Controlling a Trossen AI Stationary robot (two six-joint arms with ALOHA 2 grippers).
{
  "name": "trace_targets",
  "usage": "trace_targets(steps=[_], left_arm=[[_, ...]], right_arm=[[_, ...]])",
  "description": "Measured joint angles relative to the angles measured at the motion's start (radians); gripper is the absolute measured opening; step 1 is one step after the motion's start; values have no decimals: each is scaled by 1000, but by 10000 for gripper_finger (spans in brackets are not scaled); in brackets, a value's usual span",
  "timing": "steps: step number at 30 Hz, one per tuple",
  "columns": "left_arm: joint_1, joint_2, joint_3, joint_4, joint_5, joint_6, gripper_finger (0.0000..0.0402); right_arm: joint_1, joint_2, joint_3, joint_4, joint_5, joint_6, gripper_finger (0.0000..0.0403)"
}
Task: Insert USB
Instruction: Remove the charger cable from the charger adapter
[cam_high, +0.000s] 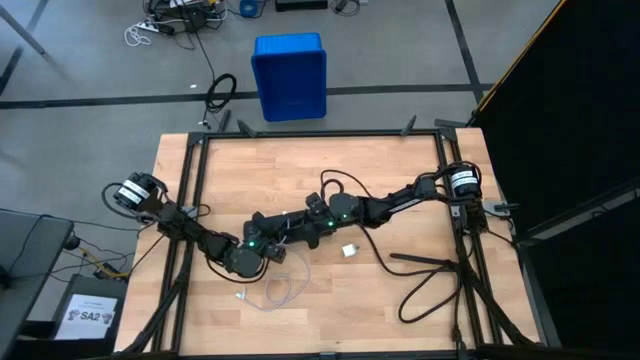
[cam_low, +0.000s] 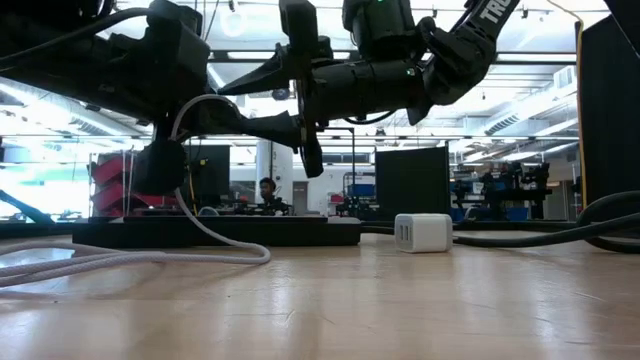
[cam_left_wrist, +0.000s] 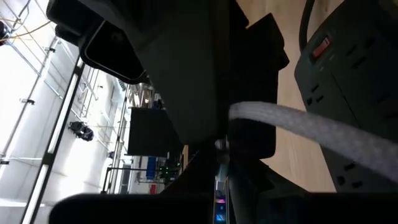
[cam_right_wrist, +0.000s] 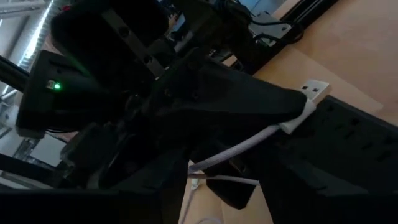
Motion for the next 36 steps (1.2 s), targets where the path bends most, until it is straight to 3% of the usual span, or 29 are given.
trace_targets(steps=[9, 16, 24, 31, 36], left_arm=[[-2, 0, 0, 13, -1, -6, 5], [-29, 0, 1, 34, -50, -52, 29], [-127, -20, 1, 144, -164, -6, 113], [-212, -53, -2, 177, -270, -132, 177], [-282, -94, -2, 283, -213, -256, 186]], right_arm=[[-23, 1, -1, -8, -11, -71, 9], [-33, 2, -1, 2, -65, -102, 1], [-50, 2, 0, 4, -154, -123, 0], [-50, 2, 0, -1, -197, -151, 0], [0, 2, 0, -76, -341, -268, 0]])
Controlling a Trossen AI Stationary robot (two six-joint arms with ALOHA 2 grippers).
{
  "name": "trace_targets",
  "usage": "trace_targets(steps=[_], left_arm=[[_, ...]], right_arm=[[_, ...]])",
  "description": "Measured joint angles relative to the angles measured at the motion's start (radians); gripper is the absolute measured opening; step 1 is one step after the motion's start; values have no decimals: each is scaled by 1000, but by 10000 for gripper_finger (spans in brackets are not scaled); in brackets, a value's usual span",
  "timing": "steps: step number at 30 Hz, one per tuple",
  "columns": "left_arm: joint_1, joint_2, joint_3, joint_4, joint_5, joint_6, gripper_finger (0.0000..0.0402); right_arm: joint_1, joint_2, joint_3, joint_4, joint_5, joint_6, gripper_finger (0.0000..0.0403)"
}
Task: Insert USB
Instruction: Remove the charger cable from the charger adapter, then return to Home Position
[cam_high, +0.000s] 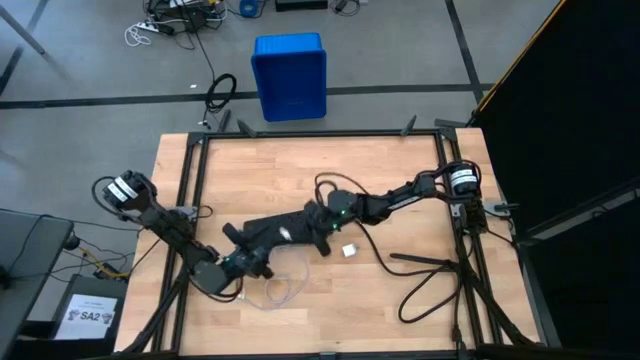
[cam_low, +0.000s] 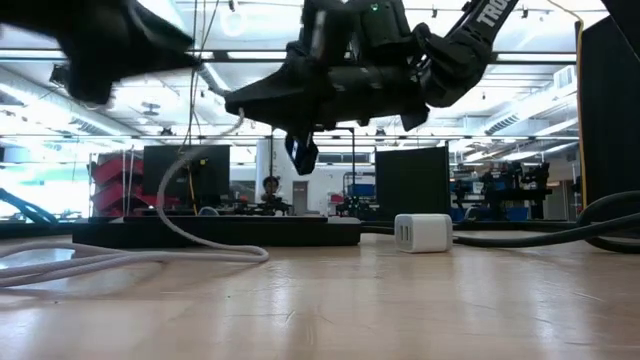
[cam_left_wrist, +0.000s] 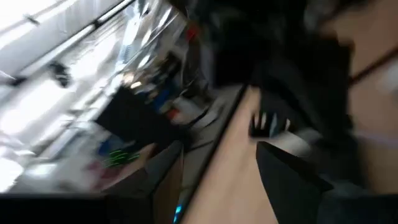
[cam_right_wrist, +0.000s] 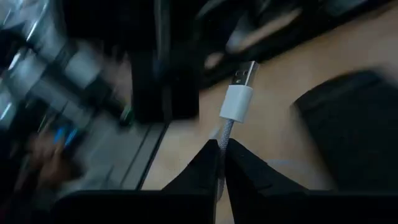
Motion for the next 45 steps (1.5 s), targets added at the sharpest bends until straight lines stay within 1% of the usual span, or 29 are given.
trace_targets(steps=[2, 4, 5, 6, 8, 10, 11, 16, 20, 24, 29, 34, 38, 42, 45], left_arm=[[-19, -17, 0, 33, 28, -13, 180], [-24, -42, -7, 36, 41, -53, 170], [-24, -56, -21, 37, 64, -96, 165], [-22, -74, -41, 36, 102, -158, 159], [-11, -121, -98, 34, 233, -298, 146], [7, -176, -164, 35, 357, -424, 129], [15, -200, -200, 34, 393, -477, 121], [56, -290, -352, 37, 405, -714, 83], [74, -305, -409, 36, 411, -838, 71], [78, -305, -414, 36, 414, -869, 78], [78, -305, -408, 36, 414, -857, 105], [78, -304, -408, 35, 413, -854, 134], [78, -304, -408, 36, 410, -853, 152], [78, -304, -407, 45, 410, -863, 164], [78, -304, -407, 59, 411, -872, 168]], right_arm=[[28, 0, 0, -84, -10, -43, 0], [56, 0, 0, -172, 18, -85, 0], [67, 0, 0, -217, 41, -108, 0], [78, 0, 0, -260, 72, -127, 0], [96, 0, -1, -335, 125, -141, 0], [108, 0, -1, -376, 145, -136, 0], [116, 0, -1, -396, 156, -134, 0], [139, 0, -1, -466, 192, -139, 0], [137, -1, -1, -490, 179, -152, 13], [129, -2, -1, -489, 175, -166, 46], [109, -3, -1, -524, 167, -188, 102], [86, -11, -1, -573, 117, -180, 165], [69, -41, 0, -593, 87, -167, 207], [67, -100, 1, -623, 70, -194, 232], [67, -164, 0, -662, 48, -229, 235]])
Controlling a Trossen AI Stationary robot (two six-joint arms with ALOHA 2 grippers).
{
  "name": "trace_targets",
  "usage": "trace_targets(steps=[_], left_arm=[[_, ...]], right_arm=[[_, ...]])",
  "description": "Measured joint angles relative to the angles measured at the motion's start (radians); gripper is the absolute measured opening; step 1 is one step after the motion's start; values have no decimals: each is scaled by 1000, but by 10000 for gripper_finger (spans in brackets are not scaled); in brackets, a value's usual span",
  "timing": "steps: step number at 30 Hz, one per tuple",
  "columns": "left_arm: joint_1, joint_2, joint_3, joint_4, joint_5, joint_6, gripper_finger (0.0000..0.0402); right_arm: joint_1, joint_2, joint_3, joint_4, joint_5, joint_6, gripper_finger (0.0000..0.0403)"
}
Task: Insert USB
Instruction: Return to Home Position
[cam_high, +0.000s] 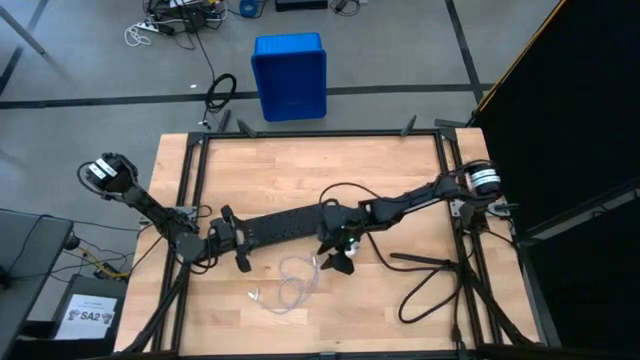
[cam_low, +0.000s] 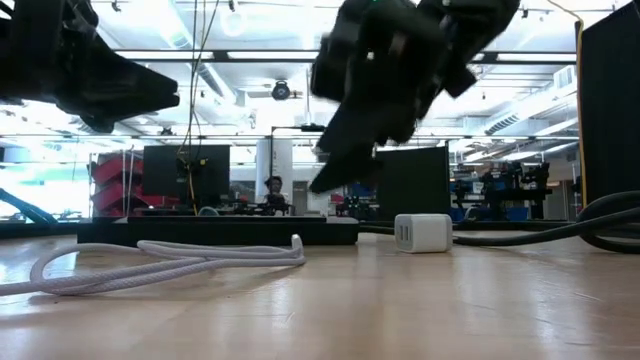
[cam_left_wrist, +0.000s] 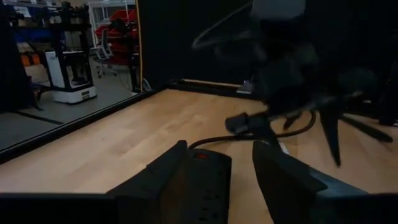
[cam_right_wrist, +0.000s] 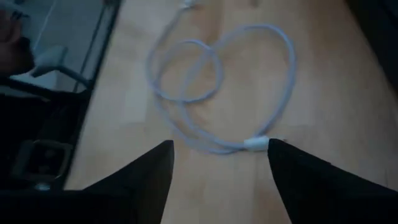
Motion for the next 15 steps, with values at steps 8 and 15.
trace_targets(steps=[8, 15], left_arm=[[0, -5, 79, 4, 46, 145, 161], [24, -77, 155, -65, 104, 276, 92]], right_arm=[[42, -229, 1, -89, 272, -139, 175], [88, -329, -3, -134, 366, -223, 75]])
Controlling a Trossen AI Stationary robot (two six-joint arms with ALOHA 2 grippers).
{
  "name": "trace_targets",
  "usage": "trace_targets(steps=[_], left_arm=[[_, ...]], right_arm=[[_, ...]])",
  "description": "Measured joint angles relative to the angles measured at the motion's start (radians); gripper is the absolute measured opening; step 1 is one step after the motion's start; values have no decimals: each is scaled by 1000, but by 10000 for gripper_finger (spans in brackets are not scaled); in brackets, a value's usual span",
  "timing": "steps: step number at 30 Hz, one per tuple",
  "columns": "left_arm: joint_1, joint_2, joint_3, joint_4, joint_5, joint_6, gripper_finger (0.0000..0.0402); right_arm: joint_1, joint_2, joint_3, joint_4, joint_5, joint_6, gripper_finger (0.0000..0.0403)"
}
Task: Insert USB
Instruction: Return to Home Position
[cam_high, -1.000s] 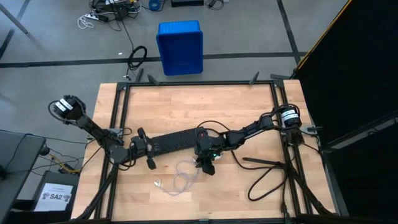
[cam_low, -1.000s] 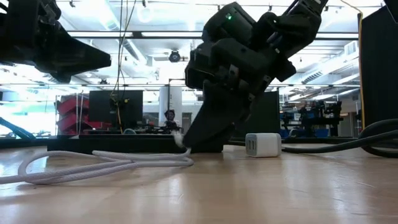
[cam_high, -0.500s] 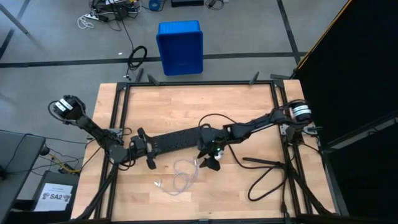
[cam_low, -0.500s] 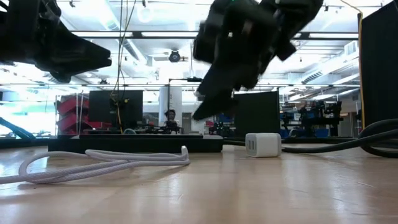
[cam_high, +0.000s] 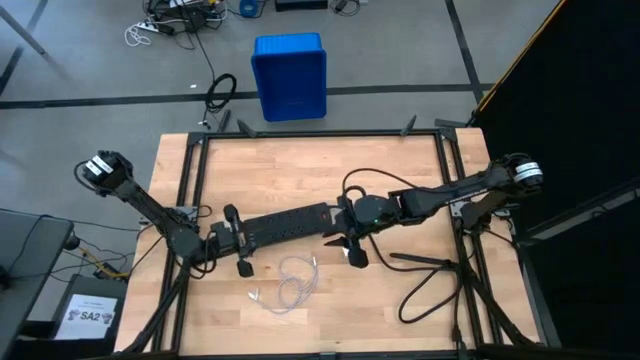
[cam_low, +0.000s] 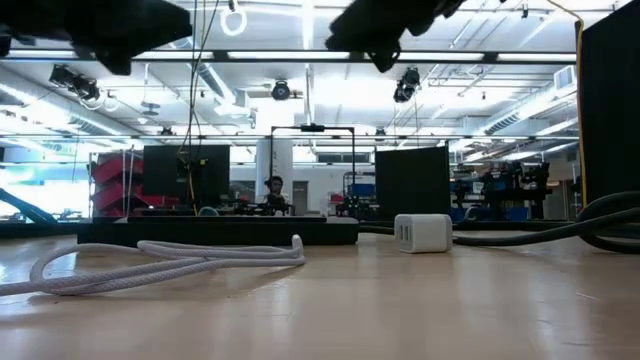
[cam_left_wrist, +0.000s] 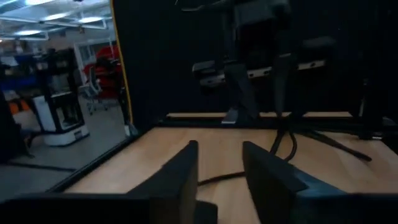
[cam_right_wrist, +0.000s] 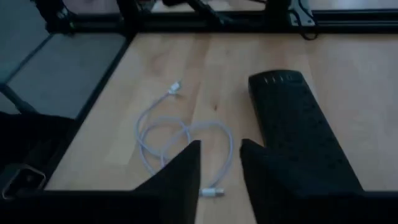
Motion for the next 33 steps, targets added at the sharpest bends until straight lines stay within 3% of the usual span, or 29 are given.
trace_targets(steps=[5, 8, 12, 16, 24, 27, 33], left_arm=[[129, -22, 15, -205, 168, -207, 10], [227, -21, 36, -277, 298, -275, 5], [362, -22, 80, -278, 516, -250, 1], [472, -35, 158, -324, 656, -195, 0], [590, -246, 263, -596, 738, -116, 0], [613, -370, 264, -708, 739, -118, 0], [642, -590, 195, -778, 739, -150, 0]], right_arm=[[40, -20, -21, 1, 146, -13, 11], [63, -43, -36, 2, 229, -57, 6], [69, -109, -61, 6, 234, -92, 1], [58, -219, -132, 14, 254, -113, 1], [30, -573, -419, 182, 271, -107, 0], [26, -696, -513, 275, 267, -109, 0], [26, -879, -592, 247, 266, -149, 0]])
